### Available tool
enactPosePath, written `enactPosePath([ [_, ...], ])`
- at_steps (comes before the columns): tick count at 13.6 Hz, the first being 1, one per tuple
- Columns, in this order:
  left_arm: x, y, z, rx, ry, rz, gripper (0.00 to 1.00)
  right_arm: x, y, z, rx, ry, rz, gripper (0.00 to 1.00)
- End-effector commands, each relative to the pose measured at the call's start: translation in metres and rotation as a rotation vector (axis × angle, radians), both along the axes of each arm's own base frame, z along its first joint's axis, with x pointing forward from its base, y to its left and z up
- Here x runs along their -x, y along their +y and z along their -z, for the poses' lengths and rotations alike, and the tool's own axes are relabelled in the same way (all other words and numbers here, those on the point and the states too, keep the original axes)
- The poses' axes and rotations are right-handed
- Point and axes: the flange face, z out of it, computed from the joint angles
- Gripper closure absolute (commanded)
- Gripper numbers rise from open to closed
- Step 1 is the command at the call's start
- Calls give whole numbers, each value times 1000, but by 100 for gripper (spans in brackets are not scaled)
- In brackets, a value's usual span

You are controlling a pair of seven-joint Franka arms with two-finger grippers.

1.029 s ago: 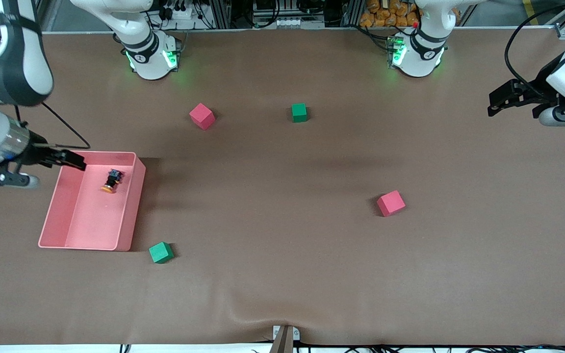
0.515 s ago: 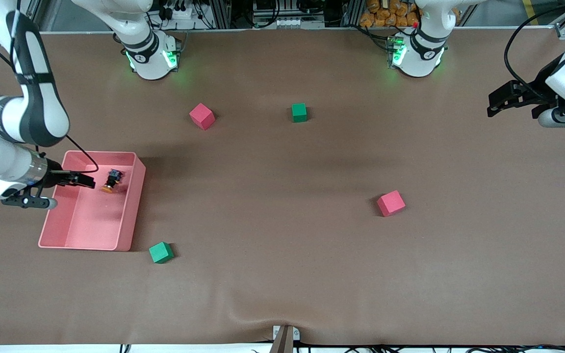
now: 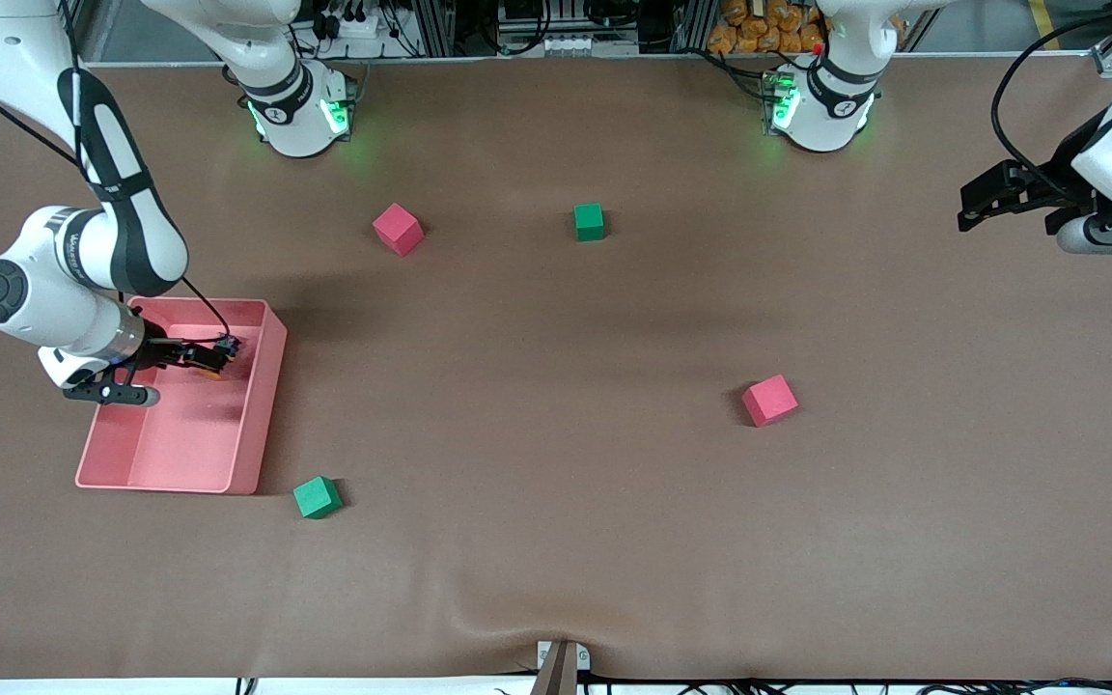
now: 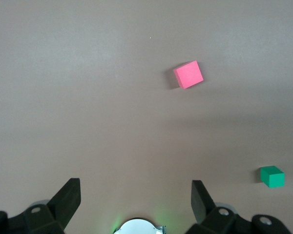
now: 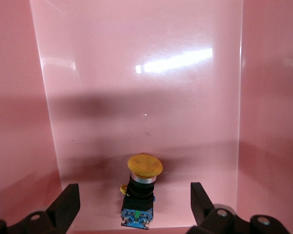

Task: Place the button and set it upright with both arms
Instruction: 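Lower the right gripper into the tray over the yellow button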

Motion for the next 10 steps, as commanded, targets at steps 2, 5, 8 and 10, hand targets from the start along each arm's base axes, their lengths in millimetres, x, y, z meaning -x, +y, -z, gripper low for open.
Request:
enactPosePath([
  [2, 0, 2, -2, 6, 8, 4, 0, 2, 0, 0, 3, -5, -14, 0],
  [5, 0, -1, -4, 5, 5, 1, 0, 2, -1, 7, 2, 6, -12, 0],
  [8, 1, 0, -4, 5, 7, 3, 0, 3, -2, 14, 2, 10, -12, 0],
  [10, 3, 1, -3, 4, 20, 6, 0, 3, -3, 24, 2, 15, -12, 0],
])
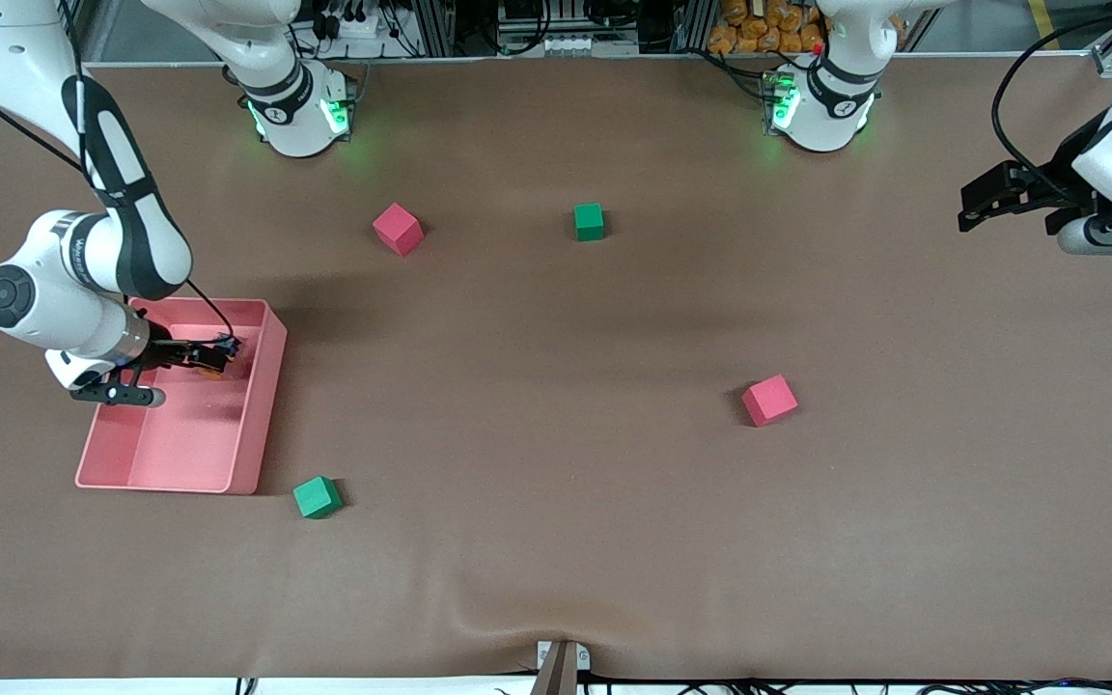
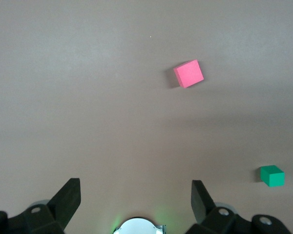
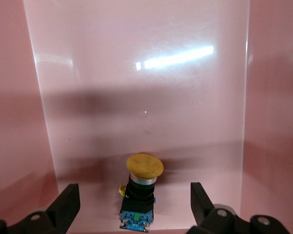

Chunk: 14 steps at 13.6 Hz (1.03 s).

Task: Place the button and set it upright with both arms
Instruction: 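Lower the right gripper into the tray over the yellow button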

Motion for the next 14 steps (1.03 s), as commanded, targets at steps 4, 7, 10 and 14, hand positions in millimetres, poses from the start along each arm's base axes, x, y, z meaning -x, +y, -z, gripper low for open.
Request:
enactPosePath([
  [4, 2, -1, -2, 4, 22, 11, 0, 2, -3, 25, 10, 2, -23, 0],
  [7, -1, -1, 3, 6, 30, 13, 0, 3, -2, 32, 13, 13, -30, 0],
  [10, -3, -1, 5, 6, 34, 13, 0, 2, -2, 42, 14, 6, -31, 0],
  [14, -3, 6, 5, 6, 34, 3, 0, 9, -8, 41, 9, 32, -82, 0],
])
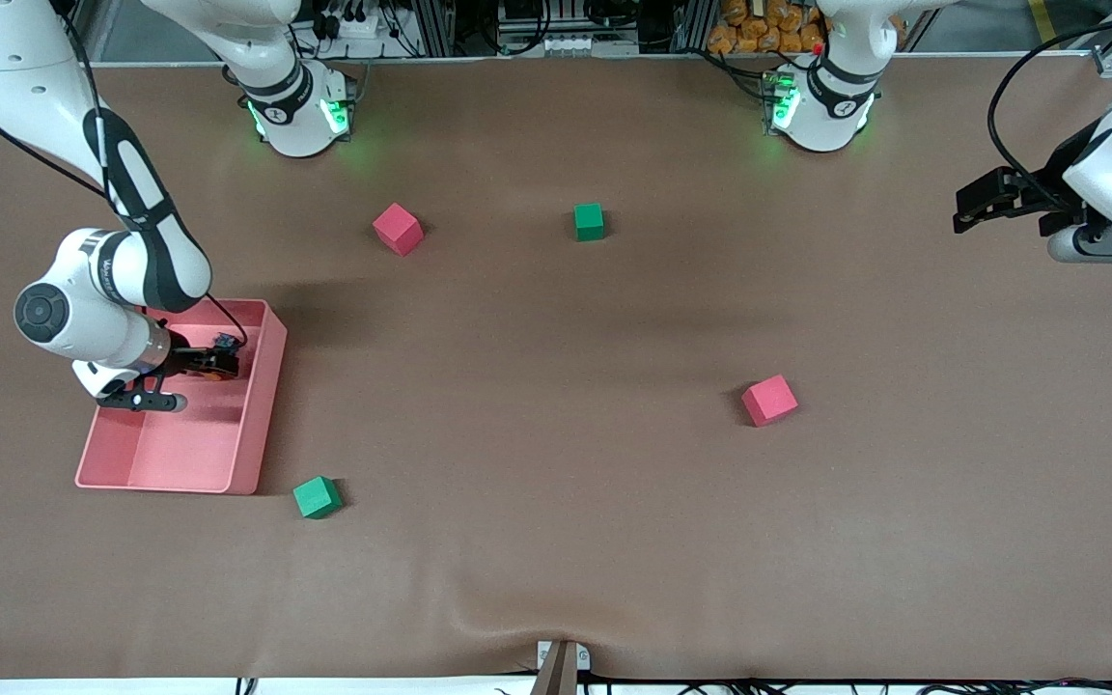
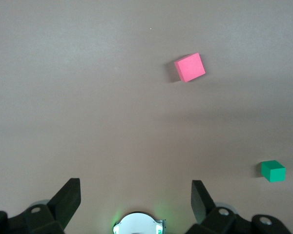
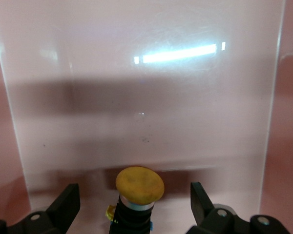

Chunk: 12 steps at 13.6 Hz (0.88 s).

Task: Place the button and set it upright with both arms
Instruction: 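Close the right gripper on the button's blue base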

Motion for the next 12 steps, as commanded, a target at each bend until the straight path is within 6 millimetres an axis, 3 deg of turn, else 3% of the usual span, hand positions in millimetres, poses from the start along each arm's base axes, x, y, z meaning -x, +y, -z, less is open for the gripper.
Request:
enactPosePath([
  [1, 0, 3, -5, 5, 5, 6, 0, 6, -15, -4, 1, 9, -34, 0],
  [12, 4, 19, -9, 4, 7, -14, 0, 16, -21, 0, -12, 69, -33, 0],
])
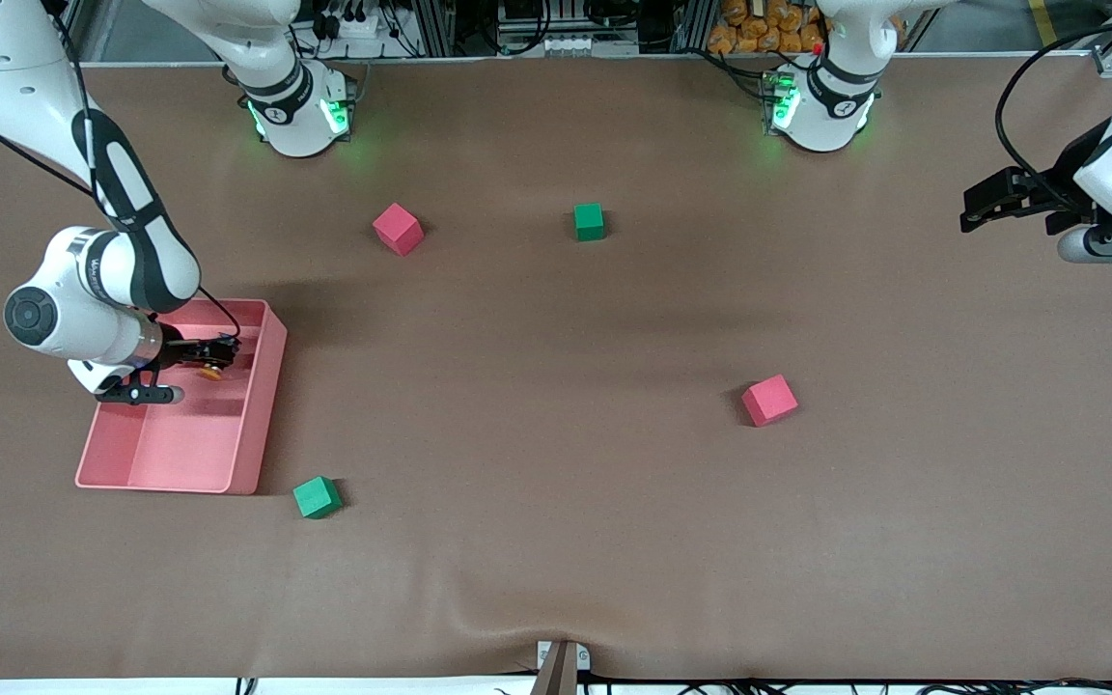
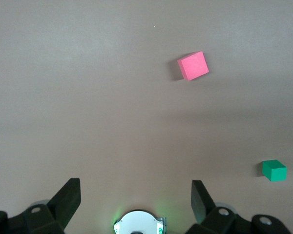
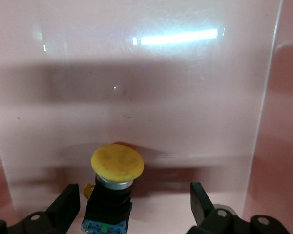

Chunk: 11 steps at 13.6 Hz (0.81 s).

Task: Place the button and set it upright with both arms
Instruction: 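Close the right gripper on the button's blue base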

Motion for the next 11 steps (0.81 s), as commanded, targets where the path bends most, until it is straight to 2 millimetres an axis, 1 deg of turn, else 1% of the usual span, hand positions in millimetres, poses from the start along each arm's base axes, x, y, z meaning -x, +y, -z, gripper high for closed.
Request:
enactPosePath([
  [1, 3, 15, -9, 5, -1, -5, 0, 4, -3, -4, 4, 5, -16, 0],
  [3, 3, 16, -9, 6, -1, -1, 0, 2, -5, -6, 6, -1, -16, 0],
  [6, 5, 16, -12, 6, -6, 7, 0, 6, -23, -4, 7, 1, 14, 0],
  [9, 5, 21, -13, 7, -3, 12, 0, 7, -25, -3, 5, 5, 18, 0],
  [11, 6, 21, -13, 7, -1, 12, 0, 9, -25, -2, 4, 8, 15, 0],
])
